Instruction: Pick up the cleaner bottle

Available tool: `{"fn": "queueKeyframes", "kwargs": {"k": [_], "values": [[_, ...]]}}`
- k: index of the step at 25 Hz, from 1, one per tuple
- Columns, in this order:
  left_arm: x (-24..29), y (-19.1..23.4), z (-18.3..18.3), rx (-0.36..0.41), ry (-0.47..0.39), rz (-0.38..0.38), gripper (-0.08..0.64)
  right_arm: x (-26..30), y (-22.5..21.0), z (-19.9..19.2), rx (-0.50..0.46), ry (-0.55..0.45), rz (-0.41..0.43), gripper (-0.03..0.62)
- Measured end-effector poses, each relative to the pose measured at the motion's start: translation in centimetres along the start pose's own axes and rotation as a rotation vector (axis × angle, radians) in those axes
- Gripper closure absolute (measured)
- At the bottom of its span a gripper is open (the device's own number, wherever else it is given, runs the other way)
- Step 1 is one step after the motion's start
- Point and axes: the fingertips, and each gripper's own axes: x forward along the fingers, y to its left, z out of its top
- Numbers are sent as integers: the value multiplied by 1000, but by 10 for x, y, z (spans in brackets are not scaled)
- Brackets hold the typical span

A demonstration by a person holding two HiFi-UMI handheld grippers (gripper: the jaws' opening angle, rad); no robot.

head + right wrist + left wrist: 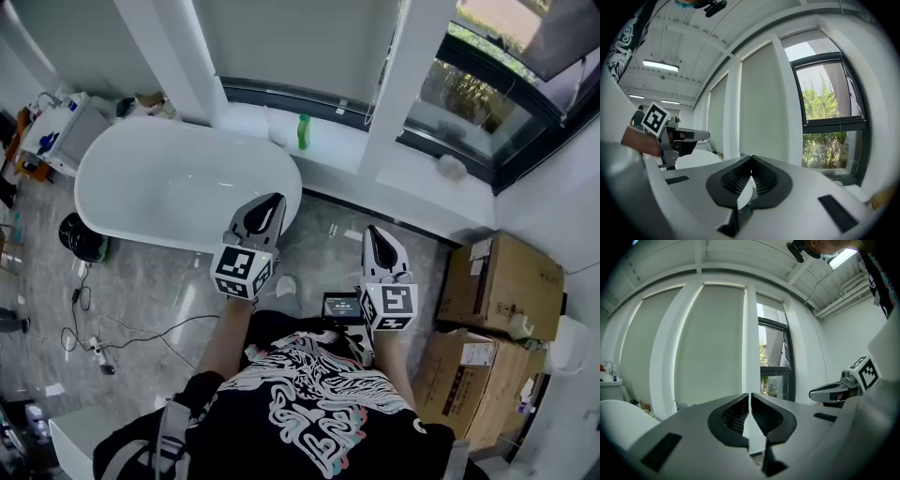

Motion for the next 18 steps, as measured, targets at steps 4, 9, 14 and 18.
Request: {"fn": "queueKeyframes", "kwargs": {"k": [4, 9, 14, 18], "values": [[8, 11, -7, -16, 17, 18, 529, 11, -3, -4, 15, 5, 14, 565], [23, 32, -15, -41, 23, 41, 529, 36, -7, -7, 6, 20, 20, 565], [58, 61, -20, -47, 22, 65, 529, 74, -18, -7, 1, 31, 22, 565], [99, 89, -16, -31, 29, 62, 529, 119, -31, 2, 5, 30, 20, 565]]}}
